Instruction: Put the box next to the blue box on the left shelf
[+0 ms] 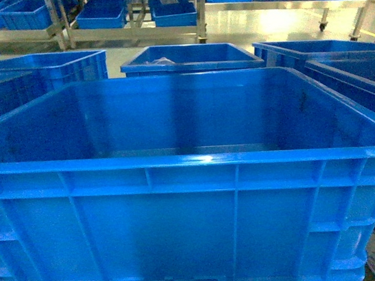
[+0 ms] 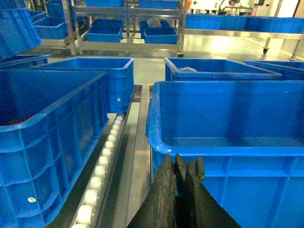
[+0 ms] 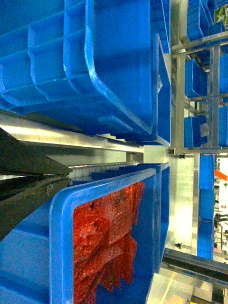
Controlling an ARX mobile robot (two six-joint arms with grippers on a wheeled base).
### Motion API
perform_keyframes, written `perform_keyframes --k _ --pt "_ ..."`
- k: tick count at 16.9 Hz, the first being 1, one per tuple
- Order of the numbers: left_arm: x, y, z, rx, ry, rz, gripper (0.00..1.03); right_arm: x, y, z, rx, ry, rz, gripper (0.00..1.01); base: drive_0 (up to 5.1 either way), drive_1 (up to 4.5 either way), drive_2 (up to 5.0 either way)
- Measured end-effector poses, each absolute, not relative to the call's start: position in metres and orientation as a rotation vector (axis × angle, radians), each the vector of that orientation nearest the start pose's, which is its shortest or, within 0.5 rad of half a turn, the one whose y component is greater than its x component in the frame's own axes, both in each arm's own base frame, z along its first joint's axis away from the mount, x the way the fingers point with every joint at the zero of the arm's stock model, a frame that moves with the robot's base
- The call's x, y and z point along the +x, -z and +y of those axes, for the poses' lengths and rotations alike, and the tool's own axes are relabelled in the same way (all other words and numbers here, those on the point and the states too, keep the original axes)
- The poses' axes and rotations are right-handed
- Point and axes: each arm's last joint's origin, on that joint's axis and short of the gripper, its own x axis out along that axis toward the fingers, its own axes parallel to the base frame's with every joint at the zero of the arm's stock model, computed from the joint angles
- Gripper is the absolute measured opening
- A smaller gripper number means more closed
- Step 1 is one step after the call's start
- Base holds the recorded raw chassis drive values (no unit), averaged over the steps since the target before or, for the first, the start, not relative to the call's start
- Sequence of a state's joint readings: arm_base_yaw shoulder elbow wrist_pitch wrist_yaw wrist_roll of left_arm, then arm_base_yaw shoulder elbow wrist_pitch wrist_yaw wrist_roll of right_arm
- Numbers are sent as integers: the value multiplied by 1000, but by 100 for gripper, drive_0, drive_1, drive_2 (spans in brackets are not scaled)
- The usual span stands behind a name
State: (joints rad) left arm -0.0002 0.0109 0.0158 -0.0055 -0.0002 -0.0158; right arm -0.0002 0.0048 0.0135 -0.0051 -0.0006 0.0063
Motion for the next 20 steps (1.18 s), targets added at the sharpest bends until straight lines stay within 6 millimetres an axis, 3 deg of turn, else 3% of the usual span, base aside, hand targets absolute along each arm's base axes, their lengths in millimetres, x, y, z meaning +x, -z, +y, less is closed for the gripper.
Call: perform_keyframes --k 1,4,7,9,10,20 --pt "97 -167 0 -16 0 1 2 97 -167 0 6 0 -4 8 0 0 0" --pt "97 -167 0 -16 0 1 34 97 -167 0 6 0 -4 41 0 0 0" --pt "97 -167 0 -15 0 1 76 97 -167 0 6 0 -4 84 0 0 0" --pt "97 -167 0 -15 0 1 94 97 -167 0 6 0 -4 100 0 0 0" --pt "97 -167 0 -14 0 1 100 97 -167 0 6 0 -4 98 0 0 0" --pt "97 -167 0 -14 0 1 98 97 -167 0 6 0 -4 98 0 0 0"
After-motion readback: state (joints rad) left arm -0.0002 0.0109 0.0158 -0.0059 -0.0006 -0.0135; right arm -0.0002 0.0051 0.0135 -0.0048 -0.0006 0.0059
